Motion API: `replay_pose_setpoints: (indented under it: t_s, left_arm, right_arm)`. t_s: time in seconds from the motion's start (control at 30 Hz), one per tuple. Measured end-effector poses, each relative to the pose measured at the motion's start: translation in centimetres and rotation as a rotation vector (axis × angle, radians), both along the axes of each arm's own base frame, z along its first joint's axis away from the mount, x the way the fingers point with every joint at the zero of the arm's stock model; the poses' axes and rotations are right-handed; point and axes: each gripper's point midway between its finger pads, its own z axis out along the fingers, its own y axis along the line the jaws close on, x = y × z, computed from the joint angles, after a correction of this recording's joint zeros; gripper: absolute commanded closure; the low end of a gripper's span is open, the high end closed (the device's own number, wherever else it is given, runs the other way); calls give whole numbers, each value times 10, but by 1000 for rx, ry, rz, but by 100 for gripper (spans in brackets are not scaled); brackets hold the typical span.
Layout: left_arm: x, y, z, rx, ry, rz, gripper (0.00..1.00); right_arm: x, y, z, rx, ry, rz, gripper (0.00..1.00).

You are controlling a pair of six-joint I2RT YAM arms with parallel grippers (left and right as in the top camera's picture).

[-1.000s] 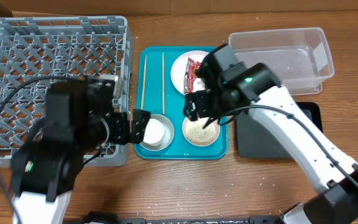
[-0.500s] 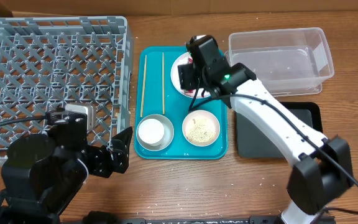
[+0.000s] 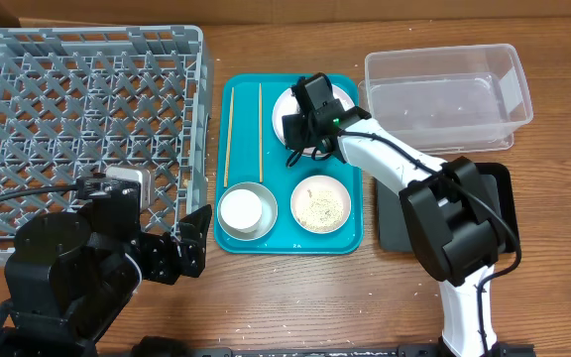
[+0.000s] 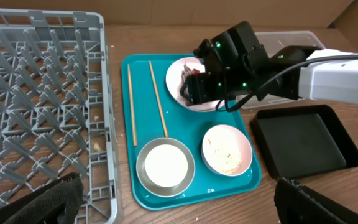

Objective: Sort waste into correct bins and load items into the dishwasher
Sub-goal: 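Grasp the wrapper and tissue with the right gripper, drop into clear bin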

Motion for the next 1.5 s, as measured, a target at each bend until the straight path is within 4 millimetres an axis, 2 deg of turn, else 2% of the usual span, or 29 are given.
replay_pose_setpoints:
  t_s: [0.03, 0.1, 0.23, 0.33, 0.37, 0.43, 0.5, 0.57, 0.6, 0.63, 0.67, 0.7, 0.73, 0.8, 0.83, 0.87, 0.93, 1.0, 1.1, 1.2, 1.3, 1.37, 1.43, 1.5]
  left_arm:
    - [0, 0, 0, 0, 0, 0, 0]
    - [0, 0, 0, 0, 0, 0, 0]
    - [0, 0, 0, 0, 0, 0, 0]
    - [0, 0, 0, 0, 0, 0, 0]
    - [0, 0, 0, 0, 0, 0, 0]
    - [0, 0, 0, 0, 1, 0, 0]
    - [0, 0, 0, 1, 1, 2, 0]
    - [0, 1, 0, 2, 0, 3, 0]
    - [0, 1, 0, 2, 0, 3, 0]
    - [0, 1, 0, 2, 0, 3, 0]
    - [0, 1, 0, 2, 0, 3, 0]
    - [0, 1, 0, 2, 0, 3, 0]
    - [0, 1, 0, 2, 0, 3, 0]
    - [0, 1, 0, 2, 0, 3, 0]
    - [0, 1, 0, 2, 0, 3, 0]
    - [0, 1, 0, 2, 0, 3, 0]
    - [0, 1, 0, 2, 0, 3, 0]
    - [0, 1, 0, 2, 0, 3, 0]
    - [0, 1, 0, 2, 0, 3, 0]
    - [0, 1, 0, 2, 0, 4, 0]
    - [0, 1, 0, 2, 0, 3, 0]
    - [0, 1, 0, 2, 0, 3, 0]
    - [0, 1, 0, 2, 0, 3, 0]
    - [0, 1, 0, 2, 0, 3, 0]
  right_arm:
    - [0, 0, 0, 4, 4, -7, 88]
    - [-1, 0, 0, 12, 10, -16, 96]
    - [-8, -3, 3, 5, 48, -30, 96]
    - [-9, -4, 31, 28, 22, -30, 96]
    - [-7, -4, 52, 50, -14, -31, 96]
    - [-3, -10, 116, 107, -117, -44, 96]
    - [-1, -33, 177, 143, -212, -88, 96]
    - [1, -66, 213, 150, -262, -151, 96]
    - [2, -80, 221, 145, -270, -178, 96]
    - [6, -101, 223, 130, -266, -223, 96]
    - [8, -113, 221, 121, -261, -247, 96]
    - [13, -133, 210, 94, -235, -292, 96]
    - [17, -144, 200, 78, -213, -317, 96]
    - [22, -168, 162, 28, -134, -360, 64]
    - [22, -174, 146, 10, -96, -367, 51]
    - [18, -179, 128, -13, -44, -360, 43]
    - [9, -181, 107, -42, 27, -319, 37]
    - [1, -176, 104, -50, 58, -280, 36]
    - [2, -157, 121, -34, 29, -219, 36]
    - [-2, -107, 147, -2, -44, -103, 35]
    - [-14, -56, 155, 14, -91, 4, 30]
    - [-18, -25, 153, 0, -131, 57, 27]
    - [-15, -14, 143, -37, -153, 57, 24]
    - [-5, -13, 122, -91, -159, 28, 23]
